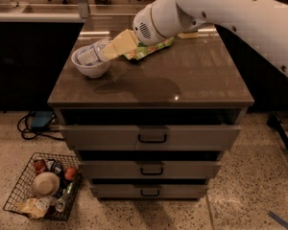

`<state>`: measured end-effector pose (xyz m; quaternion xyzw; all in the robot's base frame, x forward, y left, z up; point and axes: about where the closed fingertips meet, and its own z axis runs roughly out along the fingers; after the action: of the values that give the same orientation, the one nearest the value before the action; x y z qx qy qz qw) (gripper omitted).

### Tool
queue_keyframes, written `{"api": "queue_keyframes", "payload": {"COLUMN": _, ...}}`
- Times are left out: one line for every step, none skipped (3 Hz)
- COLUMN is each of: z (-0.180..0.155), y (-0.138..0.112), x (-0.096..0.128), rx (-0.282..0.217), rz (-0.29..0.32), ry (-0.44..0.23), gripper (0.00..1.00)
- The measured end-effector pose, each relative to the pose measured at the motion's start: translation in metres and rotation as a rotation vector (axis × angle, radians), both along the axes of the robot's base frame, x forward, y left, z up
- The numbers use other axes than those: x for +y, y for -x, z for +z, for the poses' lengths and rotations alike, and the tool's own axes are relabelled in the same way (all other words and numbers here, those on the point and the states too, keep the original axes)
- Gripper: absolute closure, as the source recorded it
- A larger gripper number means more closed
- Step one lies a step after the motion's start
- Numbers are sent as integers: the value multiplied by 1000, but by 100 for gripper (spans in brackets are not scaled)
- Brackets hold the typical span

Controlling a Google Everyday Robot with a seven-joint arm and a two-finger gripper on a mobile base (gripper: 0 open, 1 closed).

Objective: Pick blue plastic bottle from white bowl and place on counter

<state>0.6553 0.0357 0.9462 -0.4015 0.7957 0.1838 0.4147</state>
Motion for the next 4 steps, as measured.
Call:
{"api": "queue_keyframes", "payload": {"z": -15, "y": -7, "x": 9, "rx": 28, "rz": 16, "ry": -39, "gripper": 0}}
{"api": "queue_keyframes", "payload": {"z": -29, "y": -12, "x": 16, "rx": 54, "rz": 32, "ry": -67, "gripper": 0}}
{"api": "queue_keyframes", "payload": {"z": -34, "y": -15, "x": 21, "rx": 62, "rz": 42, "ry": -87, "gripper": 0}}
{"api": "queue_keyframes", "payload": {"z": -32, "y": -18, "x": 21, "rx": 53, "rz": 43, "ry": -106, "gripper": 0}}
